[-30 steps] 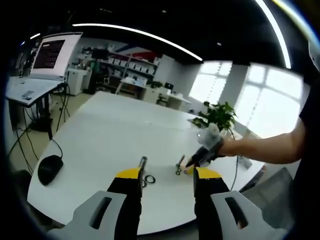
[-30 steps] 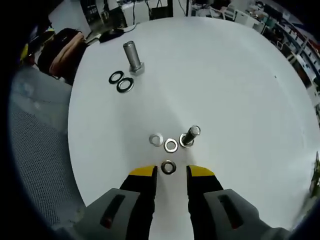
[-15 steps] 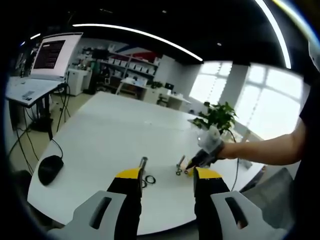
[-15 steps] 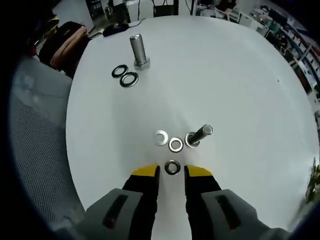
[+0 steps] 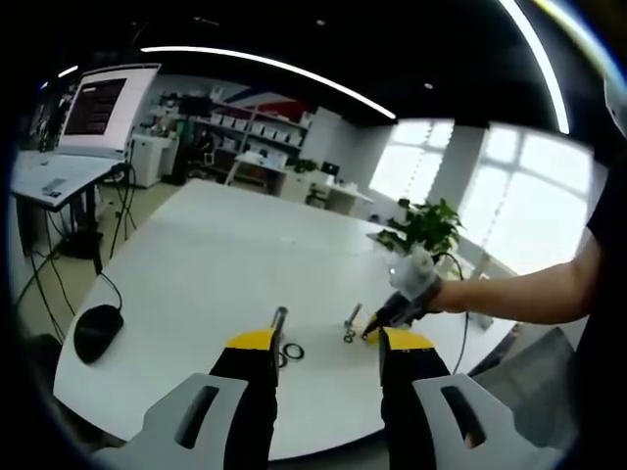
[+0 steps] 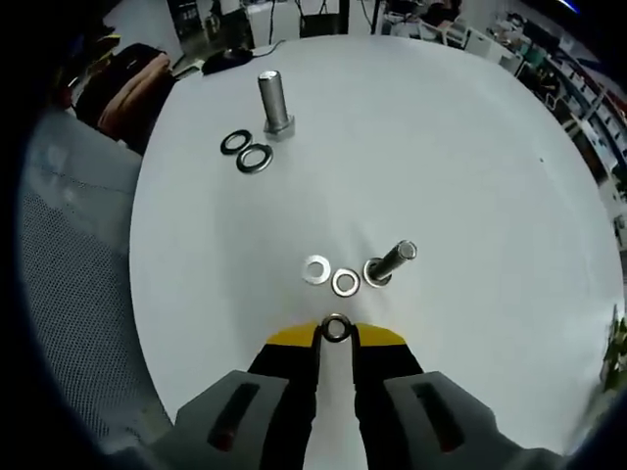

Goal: Place the washer onto the threaded stud by aligning its center hole with the stud, sliding it down to the base, and recovering from edge contact or off-axis alignment until the washer reaches the visible bottom stop.

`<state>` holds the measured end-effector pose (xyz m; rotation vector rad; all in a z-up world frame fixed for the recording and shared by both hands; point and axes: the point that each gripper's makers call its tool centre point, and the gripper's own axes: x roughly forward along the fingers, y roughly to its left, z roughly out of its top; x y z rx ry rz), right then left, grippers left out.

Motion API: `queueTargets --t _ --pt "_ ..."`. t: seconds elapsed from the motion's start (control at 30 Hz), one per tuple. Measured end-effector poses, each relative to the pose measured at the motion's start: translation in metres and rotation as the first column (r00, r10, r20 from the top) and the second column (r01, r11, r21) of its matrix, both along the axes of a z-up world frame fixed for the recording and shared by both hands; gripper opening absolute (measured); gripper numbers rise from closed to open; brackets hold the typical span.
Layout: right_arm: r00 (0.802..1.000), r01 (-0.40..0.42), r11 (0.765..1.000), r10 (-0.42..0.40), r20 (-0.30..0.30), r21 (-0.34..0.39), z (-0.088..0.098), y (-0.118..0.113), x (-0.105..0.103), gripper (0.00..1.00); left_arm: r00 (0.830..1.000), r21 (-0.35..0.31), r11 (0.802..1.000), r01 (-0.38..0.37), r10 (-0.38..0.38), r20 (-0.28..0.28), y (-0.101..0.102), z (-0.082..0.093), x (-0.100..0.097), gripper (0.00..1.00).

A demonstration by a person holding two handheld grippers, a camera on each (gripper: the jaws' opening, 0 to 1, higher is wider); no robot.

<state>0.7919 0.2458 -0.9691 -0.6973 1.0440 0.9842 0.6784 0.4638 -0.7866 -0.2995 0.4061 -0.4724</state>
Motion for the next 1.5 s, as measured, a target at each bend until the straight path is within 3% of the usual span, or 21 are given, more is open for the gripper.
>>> queueTargets --t 0.27,0.9,1.4,1.5 --pt "1.000 0.016 0.999 -0.017 0.020 0.037 0.015 0.003 0.001 0.14 1.000 0.003 1.000 0.004 -0.004 -0.001 0.000 -0.001 0.000 0.39" --pt "0.990 0.020 0.995 -0.033 0.137 0.097 0.051 0.013 0.017 0.14 1.000 0.001 1.000 0.002 -0.002 0.002 0.000 0.000 0.000 0.39" --pt "0.978 0.003 0.994 -0.026 0.208 0.108 0.069 0.018 0.030 0.14 1.000 0.002 1.000 0.001 -0.001 0.002 0.000 0.000 0.000 0.38" --pt "0.975 -0.003 0.997 -0.014 0.222 0.078 0.067 0.017 0.034 0.14 1.000 0.001 1.000 0.001 -0.001 0.001 0.000 0.000 0.000 0.38"
